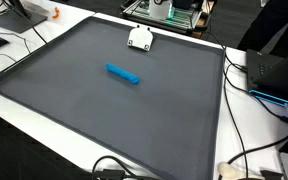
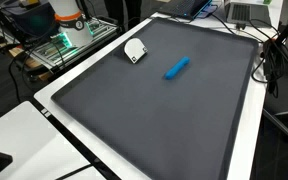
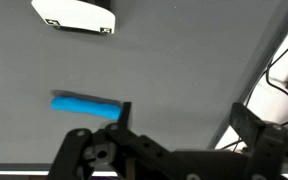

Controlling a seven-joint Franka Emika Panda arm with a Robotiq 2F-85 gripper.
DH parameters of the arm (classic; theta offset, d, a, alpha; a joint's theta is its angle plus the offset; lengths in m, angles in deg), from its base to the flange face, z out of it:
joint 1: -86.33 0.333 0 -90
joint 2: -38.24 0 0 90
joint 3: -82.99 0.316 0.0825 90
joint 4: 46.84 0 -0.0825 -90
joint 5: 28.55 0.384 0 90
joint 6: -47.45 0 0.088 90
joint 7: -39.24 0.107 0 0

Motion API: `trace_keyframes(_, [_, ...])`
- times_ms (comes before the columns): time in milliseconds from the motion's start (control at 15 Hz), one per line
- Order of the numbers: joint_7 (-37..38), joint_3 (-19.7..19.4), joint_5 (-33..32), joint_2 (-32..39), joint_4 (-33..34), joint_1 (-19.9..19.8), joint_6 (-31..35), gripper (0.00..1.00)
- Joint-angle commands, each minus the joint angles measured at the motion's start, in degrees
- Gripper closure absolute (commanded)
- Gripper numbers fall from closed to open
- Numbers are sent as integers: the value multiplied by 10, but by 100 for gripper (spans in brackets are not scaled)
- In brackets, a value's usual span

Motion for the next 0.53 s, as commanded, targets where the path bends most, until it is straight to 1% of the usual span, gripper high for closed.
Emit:
trace_keyframes(0, [3, -4, -4, 0, 0, 4, -2, 0])
trace_keyframes(333, [6, -5, -5, 5, -2, -1, 2, 0])
trace_keyframes(400, [9, -11, 6, 13, -1, 0, 14, 0])
trace_keyframes(467, [27, -8, 4, 16, -1, -9, 10, 0])
